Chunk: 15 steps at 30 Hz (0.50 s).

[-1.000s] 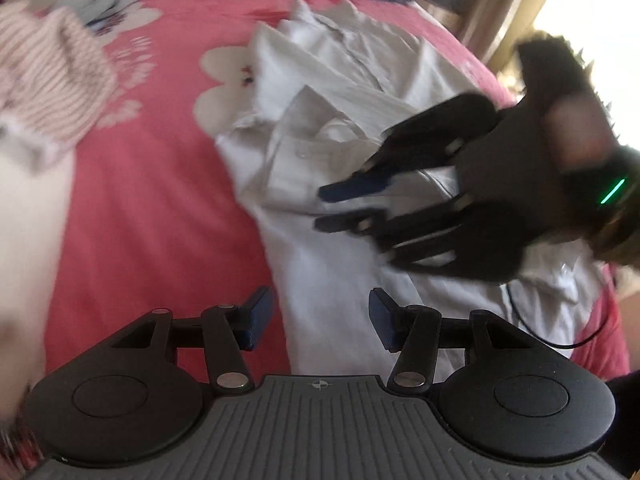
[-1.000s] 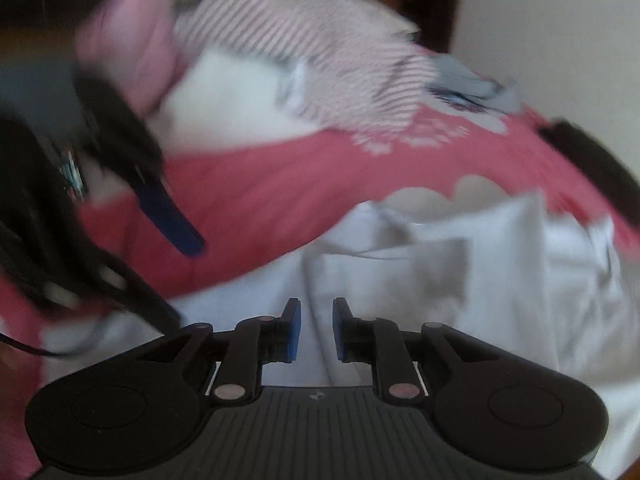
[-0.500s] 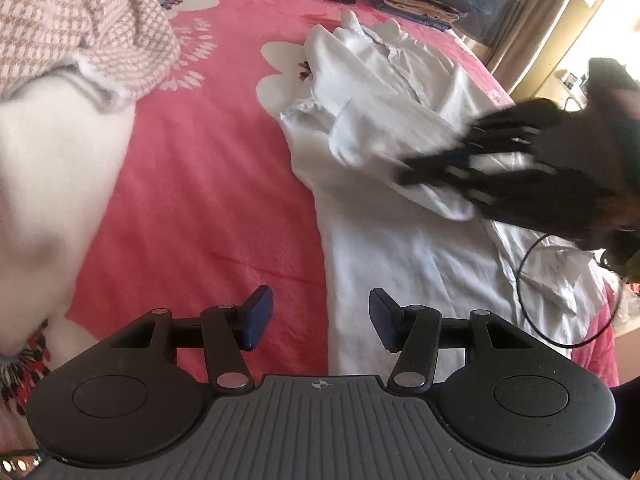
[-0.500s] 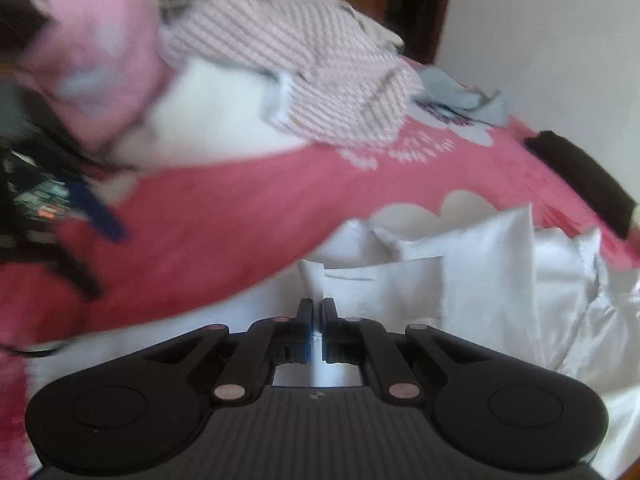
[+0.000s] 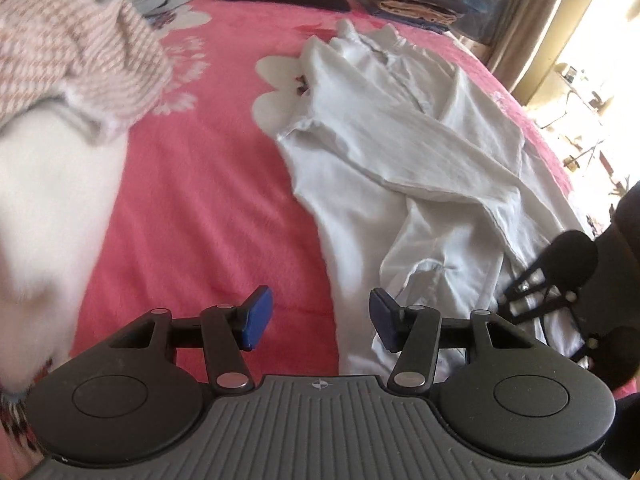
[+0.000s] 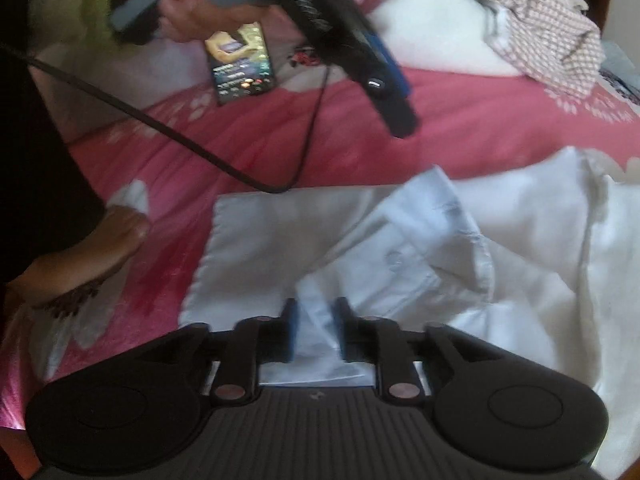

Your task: Fold clothes

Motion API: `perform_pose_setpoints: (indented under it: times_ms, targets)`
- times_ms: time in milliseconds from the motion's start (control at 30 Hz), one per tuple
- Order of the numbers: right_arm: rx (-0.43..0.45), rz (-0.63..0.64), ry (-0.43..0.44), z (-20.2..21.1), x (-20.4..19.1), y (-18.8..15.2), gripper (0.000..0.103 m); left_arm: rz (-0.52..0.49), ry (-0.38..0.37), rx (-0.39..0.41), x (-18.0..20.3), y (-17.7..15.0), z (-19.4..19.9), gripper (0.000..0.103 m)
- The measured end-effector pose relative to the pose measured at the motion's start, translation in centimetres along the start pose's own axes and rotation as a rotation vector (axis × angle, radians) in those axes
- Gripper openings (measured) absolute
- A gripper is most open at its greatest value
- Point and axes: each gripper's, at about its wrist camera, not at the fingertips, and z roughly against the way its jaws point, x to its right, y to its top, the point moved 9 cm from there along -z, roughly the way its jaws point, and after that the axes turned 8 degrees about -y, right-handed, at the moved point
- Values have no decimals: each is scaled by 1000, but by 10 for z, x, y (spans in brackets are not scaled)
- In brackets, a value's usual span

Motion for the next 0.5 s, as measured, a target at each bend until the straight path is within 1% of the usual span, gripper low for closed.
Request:
perform_pose_setpoints:
  times_ms: [100,167,300,333,400,433,467,500]
  targets:
    - [-22,-38,81,15,-10,-7,29,-62,-3,14,10,9,-8,54]
    - [-49,-87,131,27,-14,-14,29,-131,-13,29,24,16,-20,54]
    - [-127,-209,307,55,-32,-32,29,-270,-39,54,52,29,-44,53]
    - [-146,-241,335,61,-39,-39,29,-306,-71,36,64,25,-51,53]
    - [-164,-325,342,69,-44,-52,29,-372,-138,-29,84,10,-66,54]
    - [-166,-381,325,72,-41,-60,29,-397,-166,-84,91,-1,-76,54]
    - [-162,-439,293,76,-34,-68,29,-410,-161,-132,92,-10,-84,53]
    - [-145,-503,245,80,-23,-75,29,-421,-139,-159,91,-15,-89,52]
